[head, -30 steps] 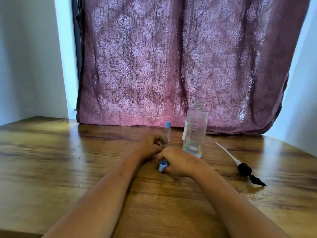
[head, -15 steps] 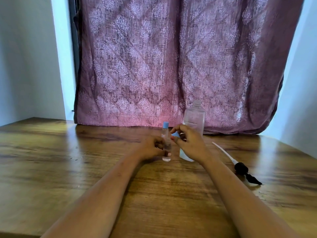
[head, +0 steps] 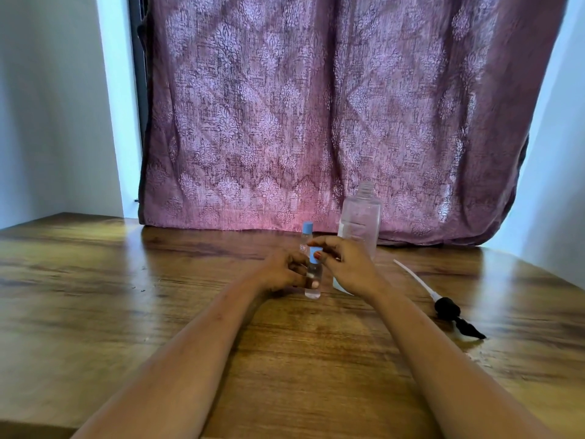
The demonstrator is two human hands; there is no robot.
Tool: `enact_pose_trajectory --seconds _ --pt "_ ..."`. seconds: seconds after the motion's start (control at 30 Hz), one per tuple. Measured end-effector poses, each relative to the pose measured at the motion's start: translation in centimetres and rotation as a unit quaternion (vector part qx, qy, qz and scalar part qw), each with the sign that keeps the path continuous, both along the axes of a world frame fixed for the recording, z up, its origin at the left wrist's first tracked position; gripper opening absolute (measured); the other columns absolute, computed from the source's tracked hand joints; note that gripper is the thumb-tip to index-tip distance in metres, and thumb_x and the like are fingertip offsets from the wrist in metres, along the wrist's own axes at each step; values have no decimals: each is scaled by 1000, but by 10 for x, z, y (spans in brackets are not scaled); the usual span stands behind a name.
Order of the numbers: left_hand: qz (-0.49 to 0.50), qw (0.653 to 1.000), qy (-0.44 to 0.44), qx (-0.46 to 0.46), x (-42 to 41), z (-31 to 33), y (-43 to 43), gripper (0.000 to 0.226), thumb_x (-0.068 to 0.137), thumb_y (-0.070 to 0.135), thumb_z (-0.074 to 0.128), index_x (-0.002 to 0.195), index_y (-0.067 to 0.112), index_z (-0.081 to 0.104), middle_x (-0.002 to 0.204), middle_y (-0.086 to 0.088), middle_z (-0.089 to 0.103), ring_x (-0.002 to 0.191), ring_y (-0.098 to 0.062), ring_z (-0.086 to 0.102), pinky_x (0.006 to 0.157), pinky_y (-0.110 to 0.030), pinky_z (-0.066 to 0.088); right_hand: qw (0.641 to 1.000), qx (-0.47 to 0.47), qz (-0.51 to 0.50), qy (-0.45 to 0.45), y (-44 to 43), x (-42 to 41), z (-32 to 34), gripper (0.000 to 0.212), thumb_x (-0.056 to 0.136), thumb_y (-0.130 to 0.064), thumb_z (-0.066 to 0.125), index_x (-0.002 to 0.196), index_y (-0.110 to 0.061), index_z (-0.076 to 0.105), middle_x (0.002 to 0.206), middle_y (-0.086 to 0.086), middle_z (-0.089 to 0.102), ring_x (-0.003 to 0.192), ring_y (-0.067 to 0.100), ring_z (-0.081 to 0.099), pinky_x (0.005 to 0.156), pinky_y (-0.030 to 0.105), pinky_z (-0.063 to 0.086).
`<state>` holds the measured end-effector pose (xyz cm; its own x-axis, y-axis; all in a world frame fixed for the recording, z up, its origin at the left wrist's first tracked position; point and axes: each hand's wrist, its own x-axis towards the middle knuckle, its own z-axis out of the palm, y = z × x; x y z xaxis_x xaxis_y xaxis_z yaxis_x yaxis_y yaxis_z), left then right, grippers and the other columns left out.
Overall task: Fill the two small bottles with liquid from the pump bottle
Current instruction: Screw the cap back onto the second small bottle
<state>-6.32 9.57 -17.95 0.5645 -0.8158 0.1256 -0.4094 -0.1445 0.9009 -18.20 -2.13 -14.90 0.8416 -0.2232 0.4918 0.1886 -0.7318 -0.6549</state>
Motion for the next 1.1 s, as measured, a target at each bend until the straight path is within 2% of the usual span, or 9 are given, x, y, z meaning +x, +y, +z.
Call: enact_pose_trajectory --seconds 0.13,0.3,0.4,0.47,0.57,0.63,0.8,1.03,1.1 --pt "0 1000 -5 1 -2 1 0 33 70 5 78 100 14 68 101 -10 70 87 -14 67 74 -25 54 1000 -26 -17 5 0 -2 4 29 89 -7 59 117 -10 63 114 1 65 103 7 58 85 9 42" --pt "16 998 -55 14 0 1 -1 31 66 18 82 94 20 69 103 -15 69 91 -19 63 92 -41 51 996 -24 -83 -32 2 -3 4 16 74 -17 76 81 -16 62 66 -9 59 57 0 52 53 11 43" --pt "8 999 -53 6 -1 1 0 28 70 10 79 93 20 68 100 -10 69 92 -18 64 93 -39 50 982 -104 -153 -40 2 -3 3 32 75 -39 74 65 -16 54 53 -8 48 49 4 42 48 17 33" --pt "4 999 -46 13 -1 2 -1 27 71 7 77 93 20 68 99 -7 70 96 -21 65 93 -37 51 978 -96 -168 -74 5 -3 5 37 80 -46 66 65 -13 55 55 -4 52 50 9 45 49 23 36" --pt "-3 999 -43 16 0 2 -1 31 69 9 79 98 16 69 102 -9 71 95 -20 66 95 -38 51 989 -19 -99 -112 9 -2 7 6 86 -18 64 81 -15 61 77 0 65 71 13 60 64 22 49" --pt "-4 999 -41 12 0 2 -1 28 70 7 78 94 16 69 98 -11 69 91 -19 64 93 -38 51 998 16 -33 -58 11 0 6 17 86 -4 58 95 -16 65 98 5 69 90 16 65 78 18 49" --pt "0 999 -52 13 1 2 -2 25 70 10 80 90 19 69 97 -7 71 94 -20 66 96 -40 50 1000 6 18 14 9 0 3 32 88 2 50 111 -16 65 116 0 64 106 8 58 83 8 45" --pt "6 997 -62 37 3 2 -3 36 67 14 81 102 14 69 104 -8 72 101 -23 66 97 -44 49 990 23 -82 -111 2 -5 9 18 89 -5 53 93 -14 68 80 -2 68 66 21 68 69 40 58" --pt "8 997 -62 39 2 3 -3 34 68 12 81 100 15 70 105 -10 72 101 -25 66 98 -44 49 987 31 -80 -135 3 -6 11 21 88 -2 51 91 -16 66 78 -4 67 67 21 67 69 39 57"
